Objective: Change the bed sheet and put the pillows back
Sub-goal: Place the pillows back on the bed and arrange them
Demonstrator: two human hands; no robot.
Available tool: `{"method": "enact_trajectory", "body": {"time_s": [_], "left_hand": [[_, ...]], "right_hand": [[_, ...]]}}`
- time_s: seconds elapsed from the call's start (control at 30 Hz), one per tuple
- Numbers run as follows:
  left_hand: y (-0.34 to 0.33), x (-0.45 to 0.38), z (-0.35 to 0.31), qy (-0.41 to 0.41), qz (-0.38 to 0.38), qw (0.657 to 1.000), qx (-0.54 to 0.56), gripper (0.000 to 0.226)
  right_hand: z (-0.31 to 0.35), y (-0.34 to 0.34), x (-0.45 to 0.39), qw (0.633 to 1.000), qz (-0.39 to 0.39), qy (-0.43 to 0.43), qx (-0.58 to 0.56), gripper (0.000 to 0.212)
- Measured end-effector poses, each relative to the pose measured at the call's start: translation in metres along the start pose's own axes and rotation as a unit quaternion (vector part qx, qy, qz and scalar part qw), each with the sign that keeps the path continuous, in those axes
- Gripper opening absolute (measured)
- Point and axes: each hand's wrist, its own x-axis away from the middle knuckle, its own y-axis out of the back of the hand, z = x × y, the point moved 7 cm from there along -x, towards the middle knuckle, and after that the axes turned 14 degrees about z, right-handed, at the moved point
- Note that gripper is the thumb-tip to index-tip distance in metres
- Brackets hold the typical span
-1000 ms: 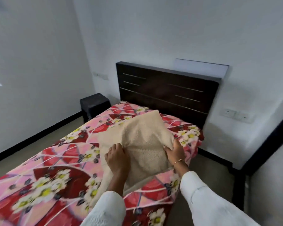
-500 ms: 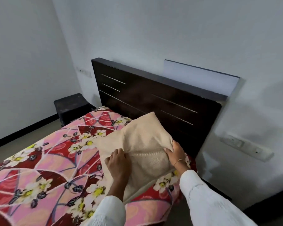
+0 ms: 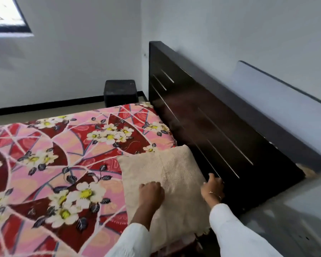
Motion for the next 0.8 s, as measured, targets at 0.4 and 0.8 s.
{"method": "enact_trajectory", "body": {"time_s": [0.4,0.8], "left_hand": [[0.135,0.109,0.163,0.191,-0.156,0.964,0.099,0.026],[0.115,0.387,0.525,0.397,-0.228,0.865,0.207,0.022]], "right_hand": [[0.267,-0.081,0.161,0.911,0.158,0.378,0.041,0.034],[0.457,-0.370,0.515,0.760,0.310,0.570,0.029,0.026]]}}
